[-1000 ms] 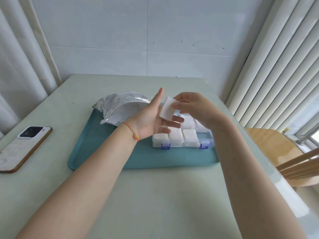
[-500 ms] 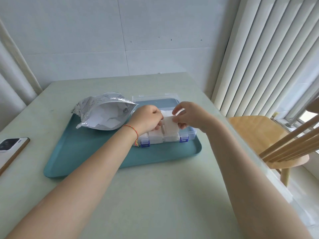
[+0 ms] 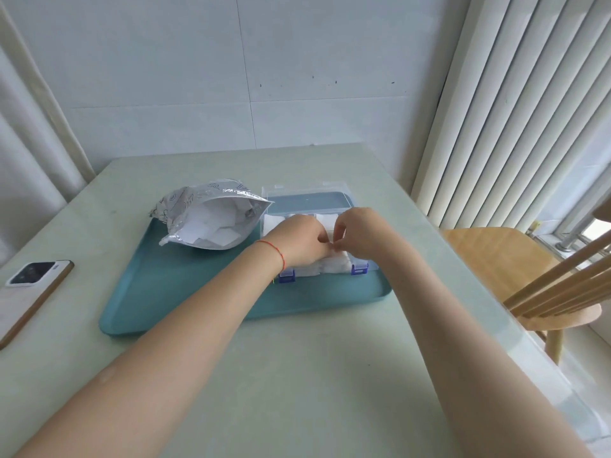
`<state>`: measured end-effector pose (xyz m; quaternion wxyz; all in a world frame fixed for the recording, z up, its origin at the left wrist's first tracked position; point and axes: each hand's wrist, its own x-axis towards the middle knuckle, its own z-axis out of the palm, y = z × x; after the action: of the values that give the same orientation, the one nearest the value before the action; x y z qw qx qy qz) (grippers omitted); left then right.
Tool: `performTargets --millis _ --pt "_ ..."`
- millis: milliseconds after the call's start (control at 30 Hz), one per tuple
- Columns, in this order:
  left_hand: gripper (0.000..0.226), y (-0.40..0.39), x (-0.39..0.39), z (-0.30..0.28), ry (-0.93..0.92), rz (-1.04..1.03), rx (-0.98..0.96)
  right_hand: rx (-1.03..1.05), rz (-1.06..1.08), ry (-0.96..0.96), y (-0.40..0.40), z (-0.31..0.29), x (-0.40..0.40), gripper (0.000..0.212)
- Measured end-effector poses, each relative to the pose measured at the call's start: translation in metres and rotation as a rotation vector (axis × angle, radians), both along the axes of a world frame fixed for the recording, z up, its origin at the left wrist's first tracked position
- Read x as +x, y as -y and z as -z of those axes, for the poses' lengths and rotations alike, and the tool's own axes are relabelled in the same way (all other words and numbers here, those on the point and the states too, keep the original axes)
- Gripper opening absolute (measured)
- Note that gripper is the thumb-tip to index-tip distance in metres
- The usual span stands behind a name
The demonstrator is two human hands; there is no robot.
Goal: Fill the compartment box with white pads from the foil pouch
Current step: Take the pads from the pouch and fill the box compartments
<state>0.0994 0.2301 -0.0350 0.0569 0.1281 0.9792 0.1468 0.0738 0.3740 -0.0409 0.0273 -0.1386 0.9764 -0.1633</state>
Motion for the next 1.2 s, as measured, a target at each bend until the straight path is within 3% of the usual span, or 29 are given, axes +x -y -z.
performTargets --millis 133,300,433,500,567,633,733,800,933,1000,1033,1133,1200 --pt "0.048 0.013 0.005 -0.01 -0.063 -0.019 0.089 0.015 0.013 -0.079 0.013 -0.007 -0.003 0.015" --pt "0.035 0.073 0.019 -0.008 -0.556 -0.248 0.313 -0.137 -0.079 -0.163 0.064 -0.027 0.011 0.021" --pt "0.025 0.132 0.037 0.006 -0.899 -0.391 0.233 -0.202 -0.175 -0.106 0.119 -0.017 0.015 0.022" --pt "0.024 0.159 0.043 0.017 -0.859 -0.417 0.198 -0.178 -0.174 -0.089 0.143 -0.012 0.014 0.025" --pt "0.021 0.174 0.048 0.021 -0.693 -0.448 0.219 -0.13 -0.134 -0.095 0.163 -0.01 0.014 0.03" --pt "0.034 0.18 0.05 0.019 -0.544 -0.451 0.263 -0.106 -0.096 -0.097 0.18 -0.008 0.012 0.035" --pt "0.047 0.18 0.048 0.015 -0.527 -0.443 0.341 -0.149 -0.035 -0.075 0.196 -0.009 0.011 0.024" --pt "0.049 0.181 0.047 0.015 -0.541 -0.46 0.395 -0.248 0.026 0.018 0.205 -0.012 0.009 0.019" --pt "0.05 0.182 0.044 0.016 -0.518 -0.465 0.487 -0.405 0.127 0.194 0.217 -0.015 -0.001 0.032" --pt "0.05 0.184 0.042 0.014 -0.501 -0.458 0.521 -0.722 0.236 0.33 0.222 -0.012 -0.012 0.029" --pt "0.049 0.186 0.041 0.013 -0.493 -0.454 0.532 -0.773 0.26 0.363 0.226 -0.01 -0.016 0.027" --pt "0.047 0.189 0.04 0.011 -0.481 -0.446 0.541 -0.945 0.423 0.417 0.231 -0.009 -0.02 0.003" --pt "0.046 0.19 0.039 0.01 -0.483 -0.442 0.545 -0.97 0.447 0.426 0.236 -0.005 -0.024 0.015"
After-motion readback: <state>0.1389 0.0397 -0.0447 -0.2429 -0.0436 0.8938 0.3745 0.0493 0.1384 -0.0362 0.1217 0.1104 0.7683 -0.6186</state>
